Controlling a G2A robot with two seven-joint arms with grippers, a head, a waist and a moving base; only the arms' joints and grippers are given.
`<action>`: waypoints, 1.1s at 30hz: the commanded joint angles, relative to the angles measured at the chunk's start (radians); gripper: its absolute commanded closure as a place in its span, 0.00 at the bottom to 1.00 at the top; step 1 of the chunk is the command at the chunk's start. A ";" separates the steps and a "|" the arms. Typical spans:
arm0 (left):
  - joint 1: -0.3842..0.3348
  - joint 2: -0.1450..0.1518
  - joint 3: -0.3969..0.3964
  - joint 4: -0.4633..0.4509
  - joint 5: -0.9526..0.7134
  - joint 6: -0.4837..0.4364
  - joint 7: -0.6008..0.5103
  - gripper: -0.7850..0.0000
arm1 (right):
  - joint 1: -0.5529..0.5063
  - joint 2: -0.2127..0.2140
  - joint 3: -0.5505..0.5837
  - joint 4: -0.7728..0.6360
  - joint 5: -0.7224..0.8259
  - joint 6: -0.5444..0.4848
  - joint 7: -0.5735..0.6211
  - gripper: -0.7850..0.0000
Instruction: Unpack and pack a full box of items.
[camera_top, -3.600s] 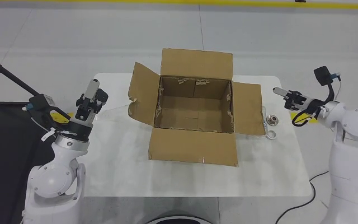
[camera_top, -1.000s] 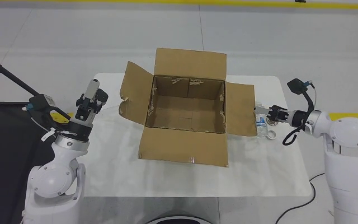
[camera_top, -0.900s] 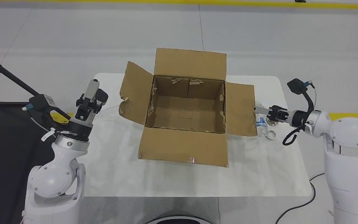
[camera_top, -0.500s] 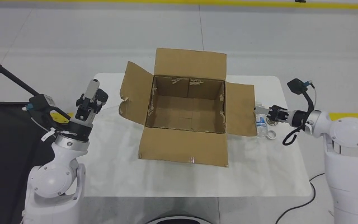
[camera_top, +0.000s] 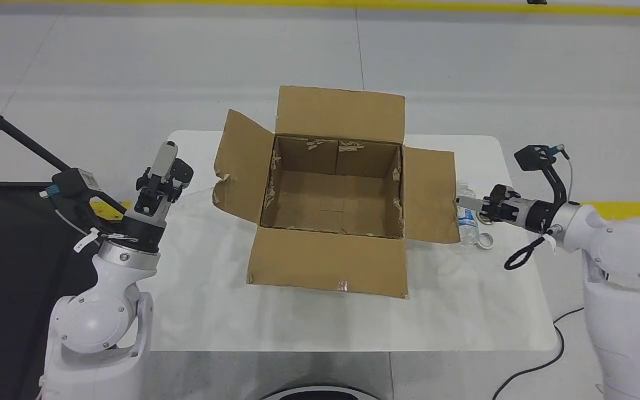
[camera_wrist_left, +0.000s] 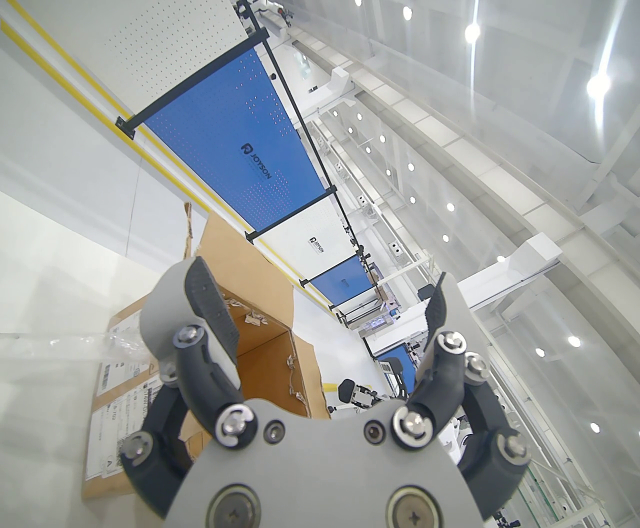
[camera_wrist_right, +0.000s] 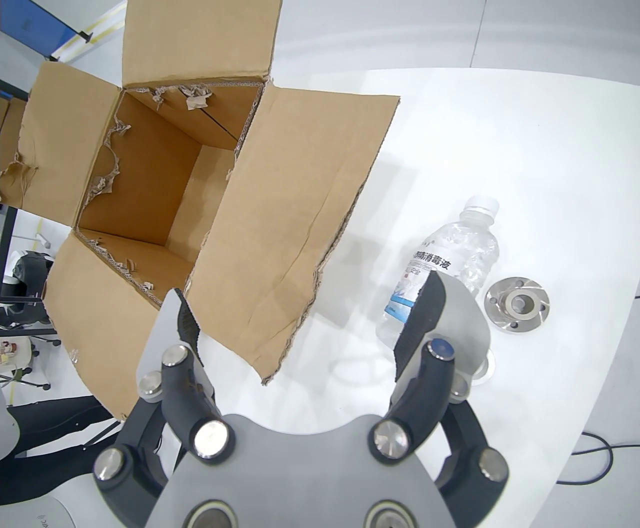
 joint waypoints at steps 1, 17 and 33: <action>0.000 0.000 0.000 0.000 0.000 0.000 0.000 0.00 | 0.000 0.000 0.000 0.000 0.000 0.000 0.000 0.00; 0.000 0.000 0.000 0.000 0.000 0.000 0.000 0.00 | -0.045 0.008 0.013 -0.069 -0.093 -0.044 -0.094 0.00; 0.000 0.000 0.000 0.000 0.000 0.000 0.000 0.00 | -0.074 0.020 0.042 -0.115 -0.171 -0.064 -0.123 0.00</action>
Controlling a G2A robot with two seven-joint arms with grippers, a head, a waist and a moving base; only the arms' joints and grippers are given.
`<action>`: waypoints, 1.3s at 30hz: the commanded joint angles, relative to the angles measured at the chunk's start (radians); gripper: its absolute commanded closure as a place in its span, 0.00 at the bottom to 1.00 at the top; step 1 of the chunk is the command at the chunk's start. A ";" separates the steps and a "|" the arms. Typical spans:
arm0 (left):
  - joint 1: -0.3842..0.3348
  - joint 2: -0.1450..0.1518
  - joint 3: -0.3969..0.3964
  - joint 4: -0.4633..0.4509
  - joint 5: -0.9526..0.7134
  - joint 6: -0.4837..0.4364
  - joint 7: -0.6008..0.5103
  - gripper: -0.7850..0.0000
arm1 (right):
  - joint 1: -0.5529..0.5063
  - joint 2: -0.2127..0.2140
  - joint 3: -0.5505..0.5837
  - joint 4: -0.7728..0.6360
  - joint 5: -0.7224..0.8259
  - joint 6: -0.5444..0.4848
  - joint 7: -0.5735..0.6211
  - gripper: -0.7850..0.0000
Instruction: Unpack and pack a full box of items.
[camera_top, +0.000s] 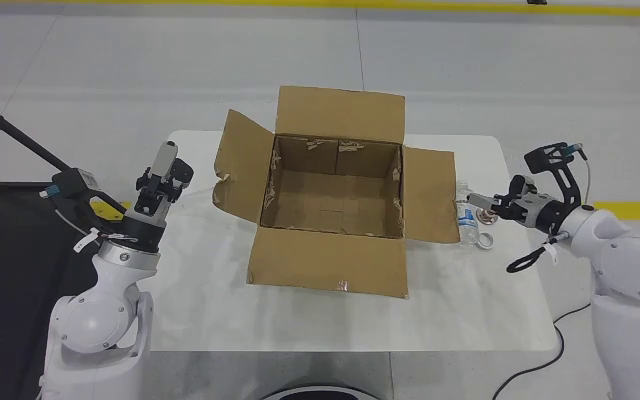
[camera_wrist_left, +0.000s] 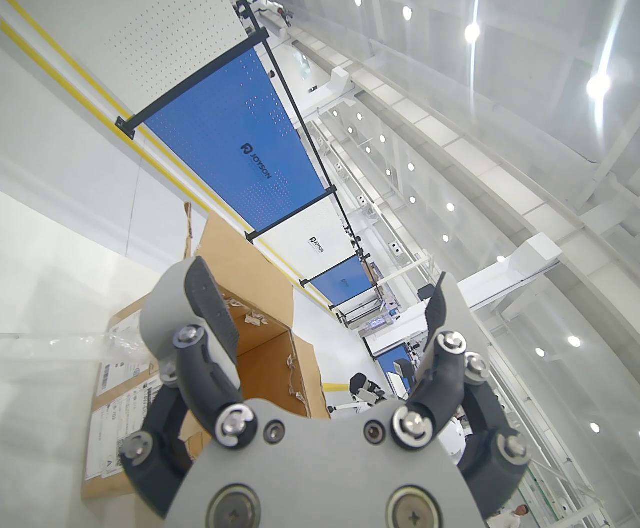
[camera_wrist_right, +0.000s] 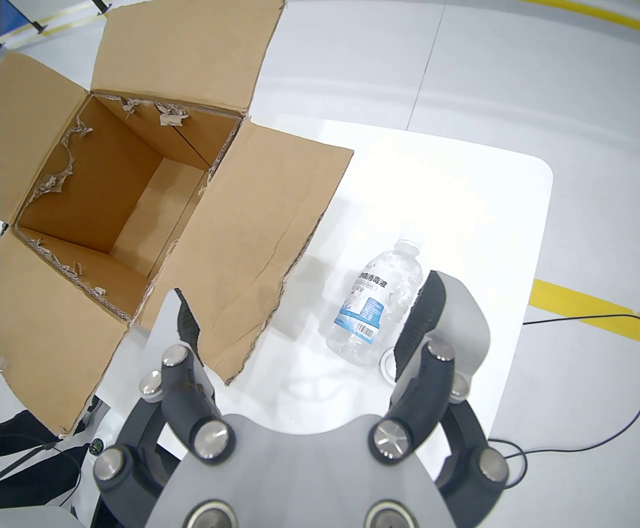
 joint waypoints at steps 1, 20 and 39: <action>0.000 0.000 0.000 0.000 0.000 0.000 0.000 0.00 | 0.000 0.000 0.000 0.000 0.000 0.000 0.000 0.00; 0.018 0.004 -0.012 -0.019 0.021 0.008 0.046 0.00 | -0.048 0.020 0.007 -0.001 -0.236 0.007 -0.080 0.00; 0.018 0.004 -0.012 -0.019 0.021 0.008 0.046 0.00 | 0.084 -0.010 -0.310 0.161 -0.491 0.240 -0.057 0.00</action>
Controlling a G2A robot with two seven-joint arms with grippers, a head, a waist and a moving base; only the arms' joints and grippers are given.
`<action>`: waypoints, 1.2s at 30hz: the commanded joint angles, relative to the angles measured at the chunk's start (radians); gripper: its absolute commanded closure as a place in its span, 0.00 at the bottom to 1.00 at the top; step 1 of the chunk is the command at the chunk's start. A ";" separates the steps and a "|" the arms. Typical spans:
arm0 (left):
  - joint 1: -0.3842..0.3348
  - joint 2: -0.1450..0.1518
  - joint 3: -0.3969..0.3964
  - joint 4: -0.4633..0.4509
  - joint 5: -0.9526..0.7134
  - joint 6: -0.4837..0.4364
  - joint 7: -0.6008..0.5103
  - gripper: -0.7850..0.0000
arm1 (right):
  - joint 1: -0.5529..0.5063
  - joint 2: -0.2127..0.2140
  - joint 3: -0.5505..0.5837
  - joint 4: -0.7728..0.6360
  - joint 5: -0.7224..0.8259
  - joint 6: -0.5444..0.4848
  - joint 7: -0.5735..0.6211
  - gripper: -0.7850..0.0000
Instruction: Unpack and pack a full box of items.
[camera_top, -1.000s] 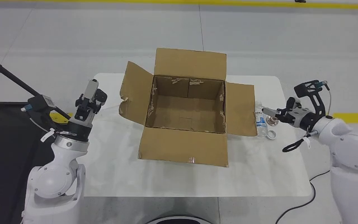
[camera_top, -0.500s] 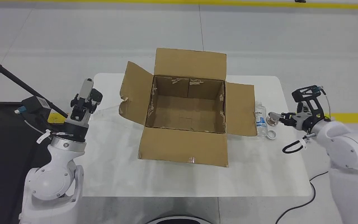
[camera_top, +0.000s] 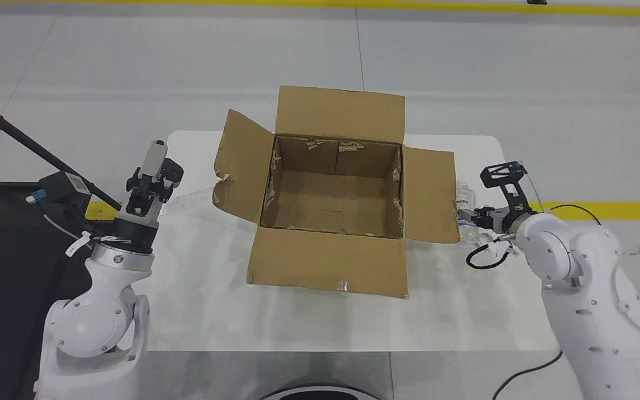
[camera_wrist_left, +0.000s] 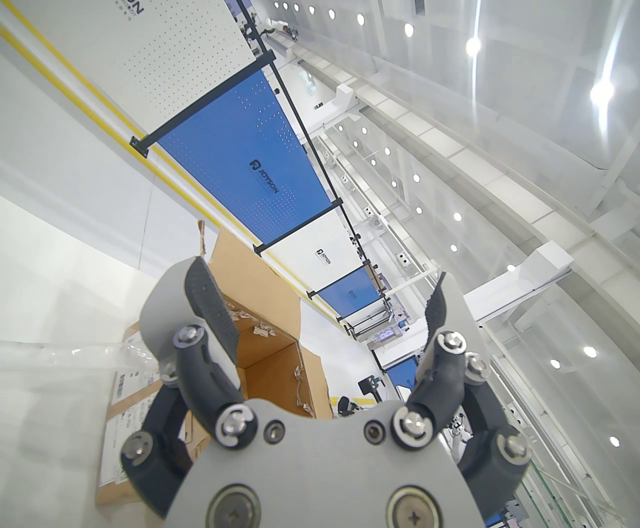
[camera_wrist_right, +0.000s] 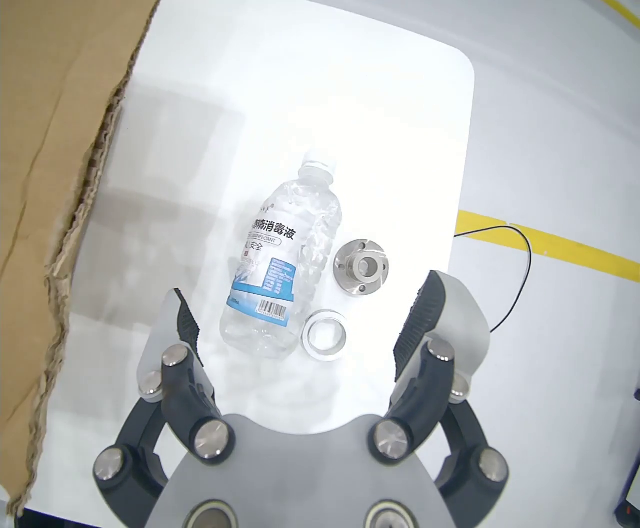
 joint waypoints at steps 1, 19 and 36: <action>0.000 0.000 0.000 0.000 0.000 0.000 0.000 0.00 | 0.018 -0.005 -0.030 0.022 -0.012 0.021 -0.002 0.00; 0.000 0.000 0.000 0.000 0.000 0.000 0.000 0.00 | 0.152 -0.045 -0.171 0.197 -0.012 0.087 0.073 0.00; 0.000 0.000 0.000 0.000 0.000 0.000 0.000 0.00 | 0.249 -0.075 -0.240 0.332 -0.045 0.113 0.117 0.14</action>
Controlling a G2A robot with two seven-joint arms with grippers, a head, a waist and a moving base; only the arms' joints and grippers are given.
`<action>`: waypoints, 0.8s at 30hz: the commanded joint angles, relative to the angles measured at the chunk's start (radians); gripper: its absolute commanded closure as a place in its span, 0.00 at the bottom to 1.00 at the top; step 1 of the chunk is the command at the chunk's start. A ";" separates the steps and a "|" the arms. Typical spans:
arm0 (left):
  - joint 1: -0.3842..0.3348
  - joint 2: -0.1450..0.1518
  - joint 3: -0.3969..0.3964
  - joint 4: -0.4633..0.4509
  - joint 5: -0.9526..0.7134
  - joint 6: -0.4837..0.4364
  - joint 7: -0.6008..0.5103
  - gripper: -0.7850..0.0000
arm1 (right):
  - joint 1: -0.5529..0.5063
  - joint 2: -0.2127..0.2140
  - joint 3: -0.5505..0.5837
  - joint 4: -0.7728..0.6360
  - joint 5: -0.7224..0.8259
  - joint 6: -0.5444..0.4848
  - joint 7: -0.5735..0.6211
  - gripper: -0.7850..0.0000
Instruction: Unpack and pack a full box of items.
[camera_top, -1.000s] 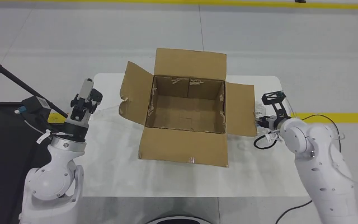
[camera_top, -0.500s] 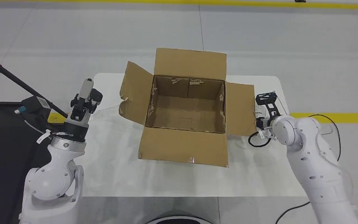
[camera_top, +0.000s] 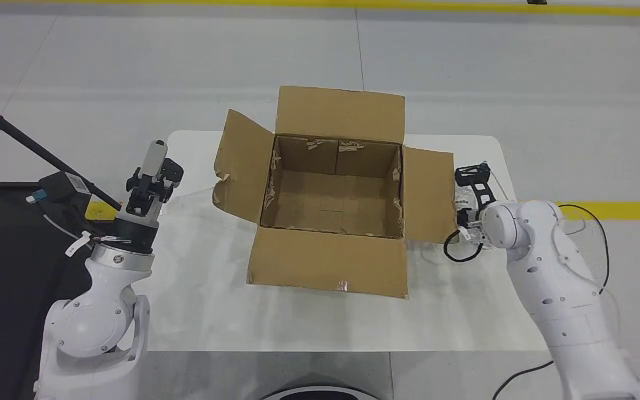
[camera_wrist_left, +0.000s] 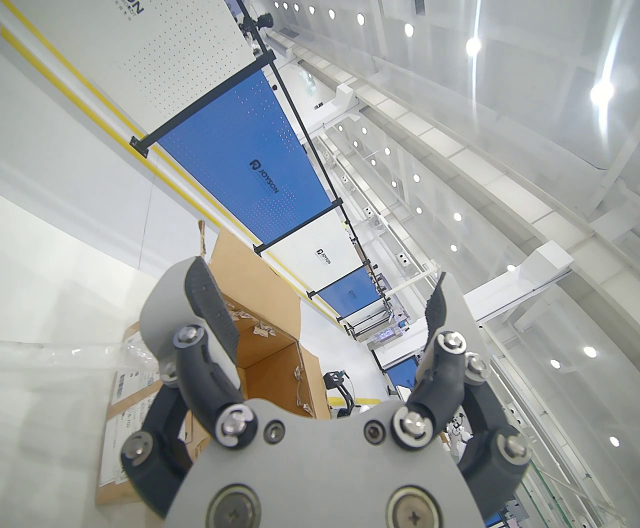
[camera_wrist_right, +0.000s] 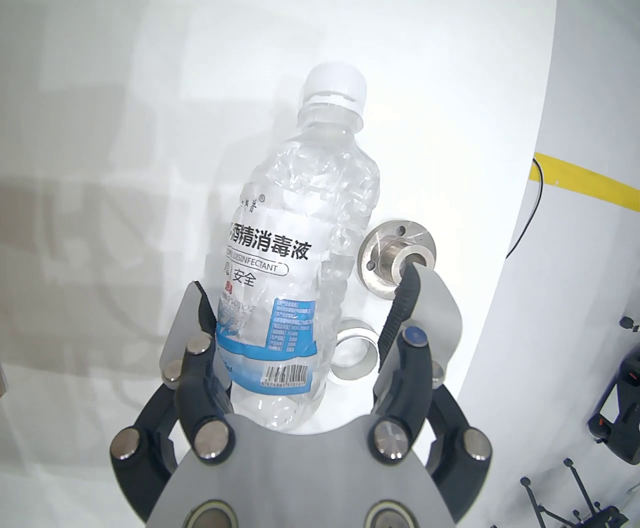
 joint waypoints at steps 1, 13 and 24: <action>0.000 0.000 0.000 0.000 0.000 0.000 0.000 0.00 | 0.007 -0.002 -0.003 0.011 0.001 0.003 0.001 0.15; 0.000 0.000 0.000 0.000 0.000 0.000 0.000 0.00 | 0.031 -0.014 -0.019 0.048 -0.001 -0.018 0.042 0.11; 0.000 0.000 0.000 0.000 0.000 0.000 0.000 0.00 | 0.049 -0.026 -0.040 0.099 0.010 -0.049 0.050 0.44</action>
